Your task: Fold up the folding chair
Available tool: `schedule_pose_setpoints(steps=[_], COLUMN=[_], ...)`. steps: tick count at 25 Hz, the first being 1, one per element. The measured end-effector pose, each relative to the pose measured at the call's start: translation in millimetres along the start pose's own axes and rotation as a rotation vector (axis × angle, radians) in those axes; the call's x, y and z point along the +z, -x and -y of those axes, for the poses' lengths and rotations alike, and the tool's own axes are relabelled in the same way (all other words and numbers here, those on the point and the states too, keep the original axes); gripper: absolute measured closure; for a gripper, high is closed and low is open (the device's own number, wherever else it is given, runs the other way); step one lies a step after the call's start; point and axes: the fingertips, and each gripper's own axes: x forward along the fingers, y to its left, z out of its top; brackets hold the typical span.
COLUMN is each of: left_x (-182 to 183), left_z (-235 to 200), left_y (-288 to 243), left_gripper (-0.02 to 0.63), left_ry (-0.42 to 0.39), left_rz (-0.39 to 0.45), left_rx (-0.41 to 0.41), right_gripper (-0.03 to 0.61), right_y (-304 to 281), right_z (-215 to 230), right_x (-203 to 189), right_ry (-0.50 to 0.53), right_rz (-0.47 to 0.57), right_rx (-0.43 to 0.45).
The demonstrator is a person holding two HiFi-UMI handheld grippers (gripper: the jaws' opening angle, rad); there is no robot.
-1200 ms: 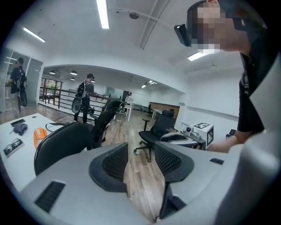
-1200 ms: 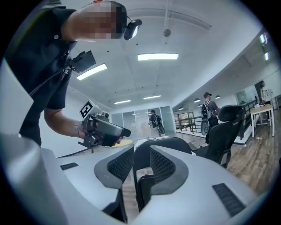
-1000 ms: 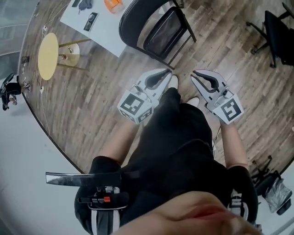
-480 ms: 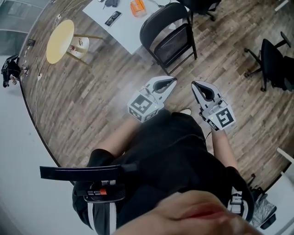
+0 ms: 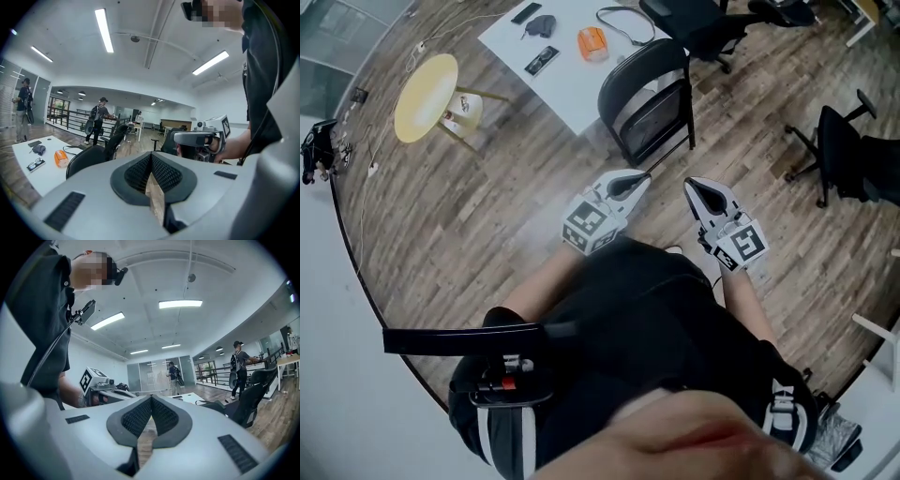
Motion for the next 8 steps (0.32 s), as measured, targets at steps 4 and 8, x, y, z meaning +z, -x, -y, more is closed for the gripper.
schedule_pose_setpoints(steps=[4, 8], left_x=[7.5, 11.1], left_z=[-11.1, -15.4], left_y=[6.5, 12.3], left_gripper=[0.609, 0.609], left_ry=[0.0, 0.003], left_rz=[0.017, 0.029], left_rx=[0.0, -0.008], right_gripper=[0.568, 0.568], right_y=[-15.1, -26.6], right_z=[-7.4, -17.5], right_x=[9.3, 14.7], right_ry=[0.003, 0.02], right_rz=[0.002, -0.003], right_rx=[0.019, 0.034])
